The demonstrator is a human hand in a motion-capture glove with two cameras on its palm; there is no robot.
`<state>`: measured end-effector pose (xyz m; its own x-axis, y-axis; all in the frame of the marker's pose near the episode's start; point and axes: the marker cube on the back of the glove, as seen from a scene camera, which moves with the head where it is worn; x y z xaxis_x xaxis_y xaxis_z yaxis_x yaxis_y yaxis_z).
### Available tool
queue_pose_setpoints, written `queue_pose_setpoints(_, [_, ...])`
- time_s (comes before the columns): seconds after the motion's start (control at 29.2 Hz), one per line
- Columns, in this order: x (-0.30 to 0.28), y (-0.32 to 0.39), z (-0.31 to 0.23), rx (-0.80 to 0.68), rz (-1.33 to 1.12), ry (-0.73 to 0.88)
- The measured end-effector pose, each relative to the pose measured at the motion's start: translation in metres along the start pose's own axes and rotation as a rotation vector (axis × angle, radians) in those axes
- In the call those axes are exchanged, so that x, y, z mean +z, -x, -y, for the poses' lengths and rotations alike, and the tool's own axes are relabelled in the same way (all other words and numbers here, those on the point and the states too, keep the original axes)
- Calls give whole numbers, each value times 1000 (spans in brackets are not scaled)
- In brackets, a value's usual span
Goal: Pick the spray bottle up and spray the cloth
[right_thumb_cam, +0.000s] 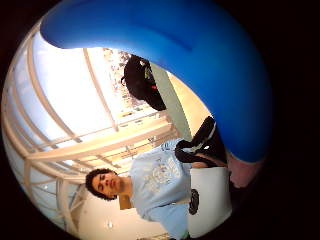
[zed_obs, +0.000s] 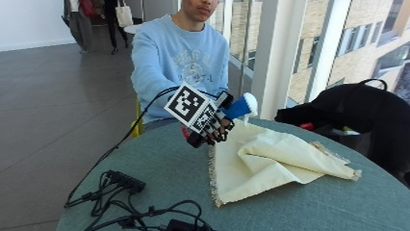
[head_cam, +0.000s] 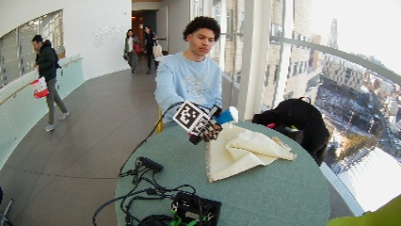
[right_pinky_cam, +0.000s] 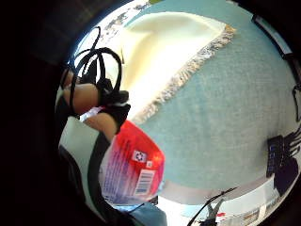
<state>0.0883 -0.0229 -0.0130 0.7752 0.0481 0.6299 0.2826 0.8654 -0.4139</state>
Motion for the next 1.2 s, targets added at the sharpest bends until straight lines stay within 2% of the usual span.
queue_pose_setpoints(0.86, [5, 4, -2, -31, 10, 7])
queue_pose_setpoints(1.03, [2, 16, -15, -103, 43, -39])
queue_pose_setpoints(1.2, [2, 51, -38, -253, 91, -133])
